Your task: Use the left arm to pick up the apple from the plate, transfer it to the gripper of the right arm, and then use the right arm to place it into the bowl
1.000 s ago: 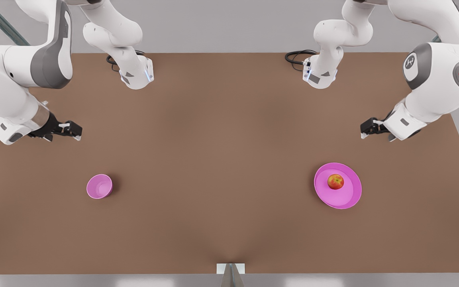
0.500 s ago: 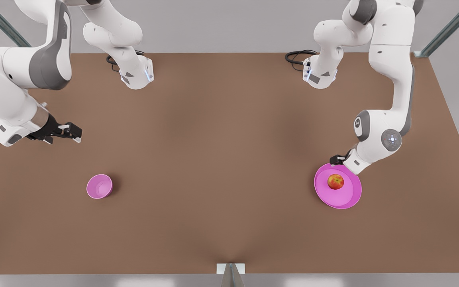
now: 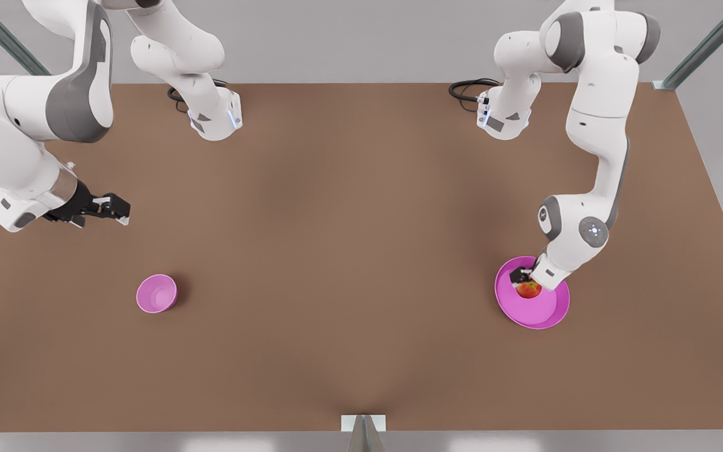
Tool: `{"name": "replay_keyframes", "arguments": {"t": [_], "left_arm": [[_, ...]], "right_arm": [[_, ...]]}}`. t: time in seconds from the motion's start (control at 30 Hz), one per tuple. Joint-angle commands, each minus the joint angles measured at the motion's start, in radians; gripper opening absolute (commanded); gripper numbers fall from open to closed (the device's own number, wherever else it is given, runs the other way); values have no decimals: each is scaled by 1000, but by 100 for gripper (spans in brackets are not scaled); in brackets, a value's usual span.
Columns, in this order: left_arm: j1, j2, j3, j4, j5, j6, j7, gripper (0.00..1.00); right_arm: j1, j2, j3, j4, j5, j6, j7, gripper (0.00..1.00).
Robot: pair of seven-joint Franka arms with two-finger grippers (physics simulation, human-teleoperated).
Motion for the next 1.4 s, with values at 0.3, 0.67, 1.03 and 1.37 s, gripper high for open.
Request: {"name": "replay_keyframes", "arguments": {"t": [0.3, 0.67, 1.03, 1.37], "left_arm": [[3, 54, 0, 25, -13, 56, -8, 99], [4, 83, 2, 31, -13, 56, -7, 81], [1, 83, 0, 31, -13, 56, -7, 78], [-126, -181, -8, 34, -8, -110, -2, 75]], "right_arm": [[0, 6, 0, 4, -1, 0, -9, 100], [0, 11, 3, 13, 2, -1, -11, 100], [14, 19, 8, 28, -1, -1, -8, 100], [33, 17, 35, 47, -2, -4, -6, 100]]}}
